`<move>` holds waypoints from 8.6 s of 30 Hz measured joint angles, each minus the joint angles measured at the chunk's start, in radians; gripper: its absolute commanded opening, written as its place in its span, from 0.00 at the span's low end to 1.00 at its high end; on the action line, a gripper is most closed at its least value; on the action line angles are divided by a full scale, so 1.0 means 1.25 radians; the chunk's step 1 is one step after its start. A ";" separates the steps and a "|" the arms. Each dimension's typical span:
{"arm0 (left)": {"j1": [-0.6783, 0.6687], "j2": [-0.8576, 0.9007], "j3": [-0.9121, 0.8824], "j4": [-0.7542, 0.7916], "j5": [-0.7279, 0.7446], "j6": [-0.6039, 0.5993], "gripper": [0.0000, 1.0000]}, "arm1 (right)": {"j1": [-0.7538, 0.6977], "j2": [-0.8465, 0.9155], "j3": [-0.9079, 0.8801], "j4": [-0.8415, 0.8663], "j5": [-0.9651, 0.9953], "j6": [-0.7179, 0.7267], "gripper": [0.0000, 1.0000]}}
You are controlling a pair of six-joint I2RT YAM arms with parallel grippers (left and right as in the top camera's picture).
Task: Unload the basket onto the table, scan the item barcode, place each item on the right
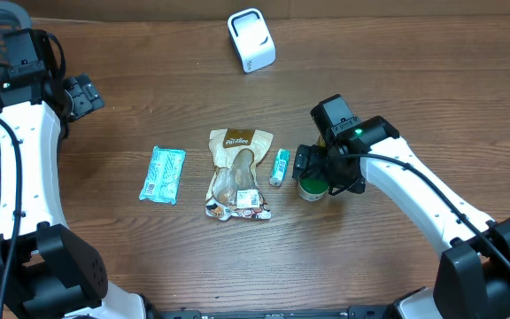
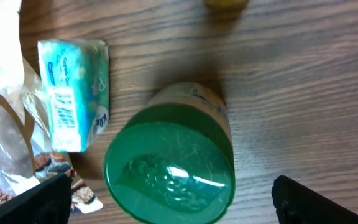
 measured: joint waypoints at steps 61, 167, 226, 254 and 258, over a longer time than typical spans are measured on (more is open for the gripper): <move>0.000 0.000 0.000 0.000 0.000 0.000 1.00 | 0.083 0.002 -0.081 0.063 0.167 0.026 0.70; 0.000 0.000 0.000 0.000 0.000 0.000 1.00 | 0.049 0.069 -0.129 0.101 0.095 0.083 0.70; 0.000 0.000 0.000 0.000 0.000 0.000 1.00 | 0.050 0.069 -0.096 0.084 0.077 -0.073 0.76; 0.000 0.000 0.000 0.000 0.000 0.000 0.99 | 0.054 0.069 -0.081 0.034 0.118 -0.062 0.80; 0.000 0.000 0.000 0.000 0.000 0.000 1.00 | 0.054 0.069 -0.081 0.034 0.119 -0.121 0.71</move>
